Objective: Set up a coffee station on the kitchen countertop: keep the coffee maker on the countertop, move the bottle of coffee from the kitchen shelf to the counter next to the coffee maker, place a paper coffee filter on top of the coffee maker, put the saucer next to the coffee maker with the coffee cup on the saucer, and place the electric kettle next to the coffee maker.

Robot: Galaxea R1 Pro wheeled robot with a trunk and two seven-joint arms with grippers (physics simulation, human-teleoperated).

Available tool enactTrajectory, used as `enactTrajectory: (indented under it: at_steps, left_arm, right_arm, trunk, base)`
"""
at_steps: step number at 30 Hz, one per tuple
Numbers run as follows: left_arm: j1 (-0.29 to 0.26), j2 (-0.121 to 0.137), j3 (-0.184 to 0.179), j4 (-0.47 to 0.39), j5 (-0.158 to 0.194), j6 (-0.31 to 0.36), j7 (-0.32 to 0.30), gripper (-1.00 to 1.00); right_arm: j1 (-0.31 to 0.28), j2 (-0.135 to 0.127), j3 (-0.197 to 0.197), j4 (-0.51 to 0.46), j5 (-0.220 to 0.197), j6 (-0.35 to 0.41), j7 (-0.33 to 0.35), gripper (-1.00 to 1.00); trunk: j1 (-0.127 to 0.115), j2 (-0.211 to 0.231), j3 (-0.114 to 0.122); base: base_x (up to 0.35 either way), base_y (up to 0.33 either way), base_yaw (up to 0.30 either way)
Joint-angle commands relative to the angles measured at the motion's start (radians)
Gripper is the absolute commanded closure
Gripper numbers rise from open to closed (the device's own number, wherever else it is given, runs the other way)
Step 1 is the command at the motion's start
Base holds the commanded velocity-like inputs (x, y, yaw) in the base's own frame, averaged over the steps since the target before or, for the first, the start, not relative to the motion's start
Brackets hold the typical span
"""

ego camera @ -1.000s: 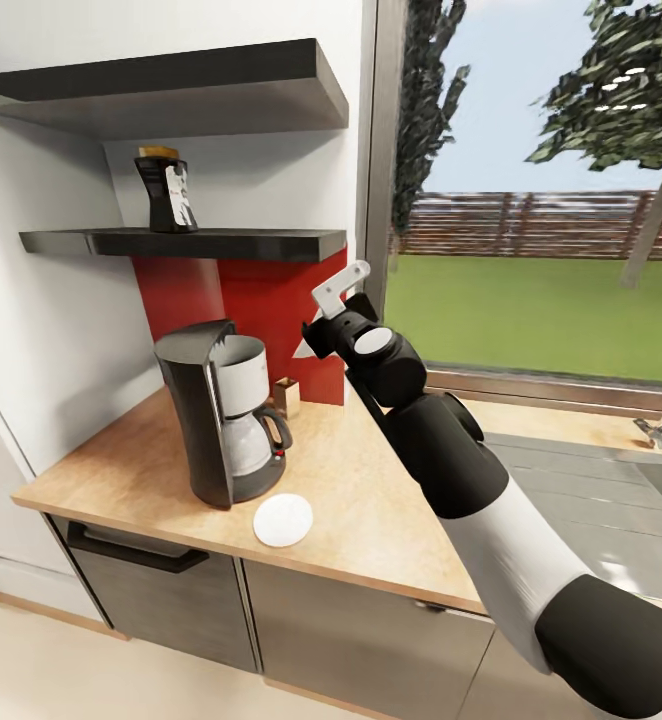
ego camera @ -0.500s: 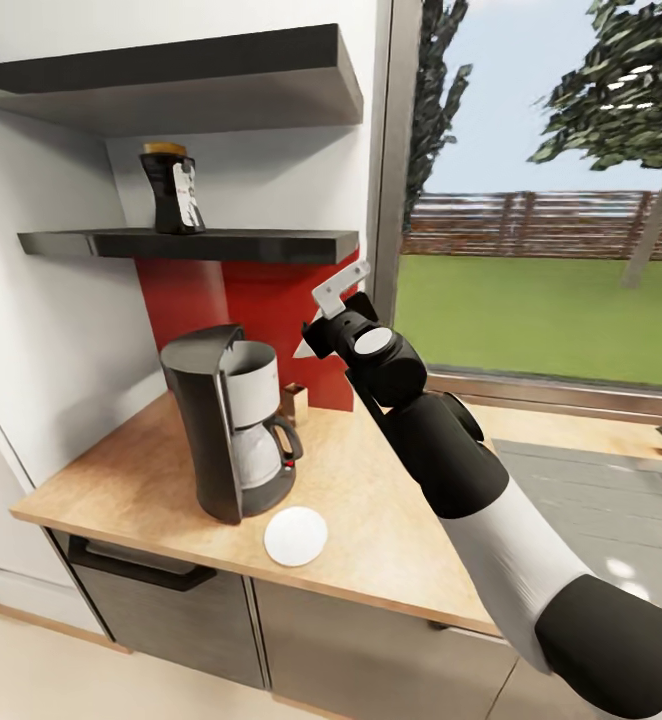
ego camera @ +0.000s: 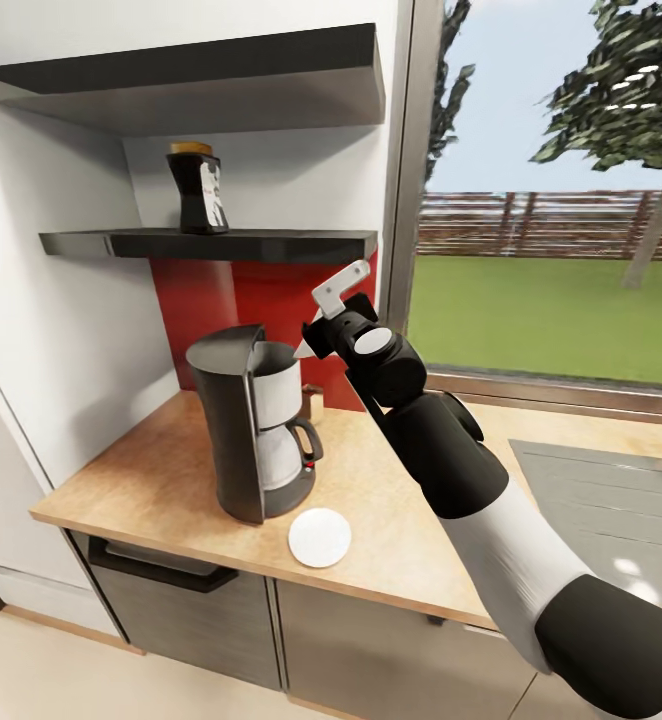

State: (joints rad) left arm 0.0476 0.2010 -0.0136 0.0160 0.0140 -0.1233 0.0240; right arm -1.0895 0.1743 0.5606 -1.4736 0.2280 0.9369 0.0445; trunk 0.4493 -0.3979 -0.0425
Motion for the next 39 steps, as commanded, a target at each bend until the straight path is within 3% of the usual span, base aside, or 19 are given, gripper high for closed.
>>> enactTrajectory:
  at_steps: [1,39]
  left_arm:
    - [-0.001,0.000,-0.002,0.002,0.001,-0.006,0.002,-1.00]
    - [-0.002,0.001,-0.002,0.002,0.001,-0.006,0.002,-1.00]
  right_arm:
    - [-0.001,0.000,0.001,-0.001,0.008,0.005,0.005,1.00]
    - [-0.001,0.000,0.001,0.004,0.008,0.005,0.005,1.00]
  trunk:
    - [0.001,-0.002,-0.002]
    - [0.001,-0.002,-0.002]
  base:
    - [0.000,0.027,0.000]
    - [0.029,0.030,0.000]
